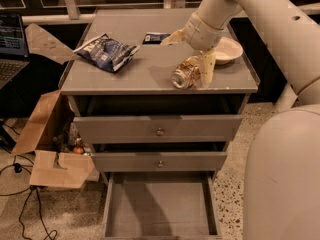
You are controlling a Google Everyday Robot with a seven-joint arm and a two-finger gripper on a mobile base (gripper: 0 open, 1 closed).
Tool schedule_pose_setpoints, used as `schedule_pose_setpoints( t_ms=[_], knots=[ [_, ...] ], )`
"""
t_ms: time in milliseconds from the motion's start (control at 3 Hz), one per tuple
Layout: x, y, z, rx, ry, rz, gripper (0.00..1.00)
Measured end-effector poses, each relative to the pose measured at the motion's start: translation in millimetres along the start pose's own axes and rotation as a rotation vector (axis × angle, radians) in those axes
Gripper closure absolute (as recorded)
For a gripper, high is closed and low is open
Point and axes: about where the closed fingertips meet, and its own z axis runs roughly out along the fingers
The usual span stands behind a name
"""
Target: Place orange can into bottom drawer
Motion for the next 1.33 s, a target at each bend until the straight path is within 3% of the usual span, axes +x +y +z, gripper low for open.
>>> schedule_pose_setpoints(
  t_ms=[333, 1000, 1333],
  knots=[
    [15.5, 14.1, 1.9, 0.001, 0.021, 0.045, 0.0],
    [31.0, 26.5, 8.8, -0.01, 0.03, 0.079, 0.0],
    [31.0, 26.5, 8.8, -0.01, 0.03, 0.079, 0.16]
  ],
)
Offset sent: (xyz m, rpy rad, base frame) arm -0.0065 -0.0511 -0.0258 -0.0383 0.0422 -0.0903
